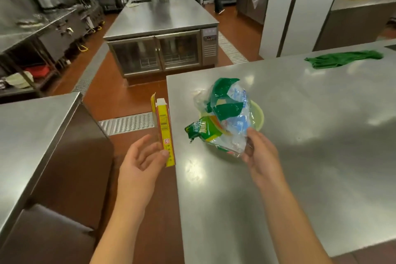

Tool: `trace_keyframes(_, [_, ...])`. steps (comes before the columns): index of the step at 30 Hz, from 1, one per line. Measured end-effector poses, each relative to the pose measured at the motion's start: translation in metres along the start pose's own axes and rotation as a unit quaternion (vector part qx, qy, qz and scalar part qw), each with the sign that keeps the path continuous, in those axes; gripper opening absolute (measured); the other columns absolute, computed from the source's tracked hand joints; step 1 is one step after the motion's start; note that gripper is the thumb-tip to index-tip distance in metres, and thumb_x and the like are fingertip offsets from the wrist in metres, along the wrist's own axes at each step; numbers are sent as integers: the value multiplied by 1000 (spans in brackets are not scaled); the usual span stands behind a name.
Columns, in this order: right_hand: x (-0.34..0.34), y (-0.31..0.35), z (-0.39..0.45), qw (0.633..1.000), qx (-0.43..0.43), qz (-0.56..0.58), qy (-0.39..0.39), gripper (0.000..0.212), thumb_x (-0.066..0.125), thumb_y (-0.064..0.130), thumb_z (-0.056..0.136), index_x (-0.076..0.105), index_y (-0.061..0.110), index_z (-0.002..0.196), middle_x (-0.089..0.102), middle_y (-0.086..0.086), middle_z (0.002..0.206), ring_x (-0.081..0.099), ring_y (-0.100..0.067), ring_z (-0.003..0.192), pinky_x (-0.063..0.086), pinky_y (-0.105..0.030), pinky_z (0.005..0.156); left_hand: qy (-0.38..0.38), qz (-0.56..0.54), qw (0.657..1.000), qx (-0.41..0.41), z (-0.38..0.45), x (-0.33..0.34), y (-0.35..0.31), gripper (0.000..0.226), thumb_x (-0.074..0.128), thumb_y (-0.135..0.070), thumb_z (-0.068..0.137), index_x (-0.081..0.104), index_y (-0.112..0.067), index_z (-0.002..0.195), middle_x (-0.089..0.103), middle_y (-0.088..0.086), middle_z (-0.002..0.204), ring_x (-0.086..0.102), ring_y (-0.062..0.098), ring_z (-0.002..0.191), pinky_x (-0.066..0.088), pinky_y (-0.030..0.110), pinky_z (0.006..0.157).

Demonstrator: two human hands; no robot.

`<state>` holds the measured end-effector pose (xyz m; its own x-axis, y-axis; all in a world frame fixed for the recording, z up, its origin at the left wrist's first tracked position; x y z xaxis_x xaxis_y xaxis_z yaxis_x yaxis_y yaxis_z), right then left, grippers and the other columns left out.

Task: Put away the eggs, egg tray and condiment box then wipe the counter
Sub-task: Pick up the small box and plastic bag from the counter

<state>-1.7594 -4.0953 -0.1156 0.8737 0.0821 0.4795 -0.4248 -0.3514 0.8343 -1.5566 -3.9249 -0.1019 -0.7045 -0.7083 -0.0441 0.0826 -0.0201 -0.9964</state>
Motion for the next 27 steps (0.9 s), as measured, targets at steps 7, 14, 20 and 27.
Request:
trace_keyframes(7, [32,-24,-13,999,-19,9,-43,14,58,15,97,68,7,103,77,-8,92,75,-18,80,63,-38,66,15,-24,1000,-5,38,-38,7,70,79,-44,68,57,-30,133,73,-7,116,70,8,105,53,32,89])
trace_keyframes(14, [79,-57,-37,983,-90,27,-155,11,60,16,97,67,8,99,75,-6,90,72,-21,85,60,-46,83,132,-43,990,-19,98,-91,22,77,80,-42,65,55,-27,136,74,-8,113,70,5,101,52,10,73])
trace_keyframes(20, [120,-84,-67,977,-98,4,-190,30,58,18,98,63,-2,119,73,-12,96,70,-22,86,57,-49,89,159,-59,984,-45,139,-136,29,49,78,-23,84,60,-29,129,75,-6,111,70,8,105,53,26,88])
trace_keyframes(27, [115,-71,-85,964,-130,19,-231,19,59,18,97,66,7,112,74,-9,100,72,-21,86,62,-37,76,204,-85,975,-34,149,-120,20,52,77,-18,85,56,-28,132,75,-13,107,70,2,101,52,21,84])
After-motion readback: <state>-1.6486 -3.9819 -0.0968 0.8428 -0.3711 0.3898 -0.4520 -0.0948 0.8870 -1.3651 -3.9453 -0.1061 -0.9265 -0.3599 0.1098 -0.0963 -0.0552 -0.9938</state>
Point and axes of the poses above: each hand's wrist, its own z-axis towards the middle knuckle, its own x-axis out of the palm, y = z × x, the point moved 2 cm from there along z, towards the middle knuckle
